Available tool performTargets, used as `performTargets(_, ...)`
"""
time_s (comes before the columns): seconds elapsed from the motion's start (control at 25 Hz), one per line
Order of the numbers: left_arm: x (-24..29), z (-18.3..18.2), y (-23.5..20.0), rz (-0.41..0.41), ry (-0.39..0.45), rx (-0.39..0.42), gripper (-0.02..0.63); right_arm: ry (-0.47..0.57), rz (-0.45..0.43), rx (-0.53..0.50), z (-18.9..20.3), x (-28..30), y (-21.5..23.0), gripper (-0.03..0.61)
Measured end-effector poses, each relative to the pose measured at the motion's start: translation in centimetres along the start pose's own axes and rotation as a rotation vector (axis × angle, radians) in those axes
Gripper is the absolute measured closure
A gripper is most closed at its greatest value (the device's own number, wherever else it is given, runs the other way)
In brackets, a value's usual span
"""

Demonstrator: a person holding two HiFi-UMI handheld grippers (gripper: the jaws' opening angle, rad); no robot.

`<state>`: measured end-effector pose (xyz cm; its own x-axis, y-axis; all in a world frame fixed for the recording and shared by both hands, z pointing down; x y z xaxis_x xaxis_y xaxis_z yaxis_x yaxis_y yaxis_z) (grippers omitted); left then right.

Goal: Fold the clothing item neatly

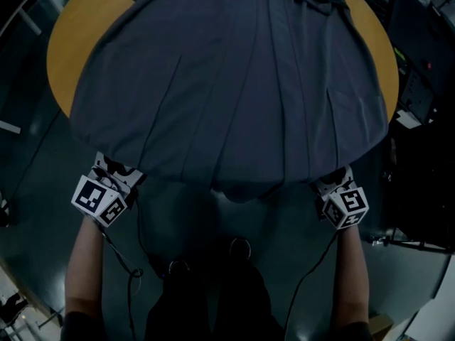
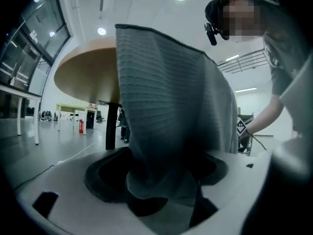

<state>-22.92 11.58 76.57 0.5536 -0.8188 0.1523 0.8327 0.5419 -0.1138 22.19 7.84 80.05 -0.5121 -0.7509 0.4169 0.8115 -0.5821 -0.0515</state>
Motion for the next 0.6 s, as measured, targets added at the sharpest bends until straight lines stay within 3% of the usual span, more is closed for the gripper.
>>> performTargets(0.08,0.1,-0.1,0.0,-0.003,-0.022,0.013,0.239,-0.005,0.016,-0.019,-0.4,0.3,-0.9,0.274)
performTargets(0.12,-0.1,-0.3,-0.1,-0.023,-0.034,0.019,0.321,-0.011,0.032,-0.029,-0.8,0.1,-1.4,0.354)
performTargets(0.16,-0.6,-0.5,-0.2,-0.048,-0.044,0.023,0.464,-0.012,0.048,-0.032,-1.2,-0.3,-1.8,0.434)
performTargets(0.2,-1.1,-0.9,-0.2,-0.069,-0.052,0.026,0.568,-0.011,0.061,-0.025,-1.7,-0.8,-2.2,0.509)
performTargets(0.24,-1.6,-1.4,-0.1,-0.082,-0.059,0.027,0.580,-0.008,0.068,-0.009,-2.2,-1.5,-2.7,0.577)
performTargets(0.44,-5.6,-4.6,2.3,-0.082,-0.124,0.049,0.584,-0.025,0.064,0.045,-4.8,-6.5,-5.9,0.580)
performTargets(0.6,-8.9,-9.9,5.9,-0.059,-0.105,0.040,0.584,-0.020,0.067,0.028,-8.9,-11.1,-7.4,0.580)
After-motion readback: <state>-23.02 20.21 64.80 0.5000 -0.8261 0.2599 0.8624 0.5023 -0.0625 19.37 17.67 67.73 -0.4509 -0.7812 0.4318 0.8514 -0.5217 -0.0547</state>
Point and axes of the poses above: the fingertips, and each gripper's own axes: x forward along the fingers, y to its right, z out of its underside, the point moved 4 cm from there along -x, backward along the fingers, and after that the axes turned 1 degree about -x, right-handed, at the moved point
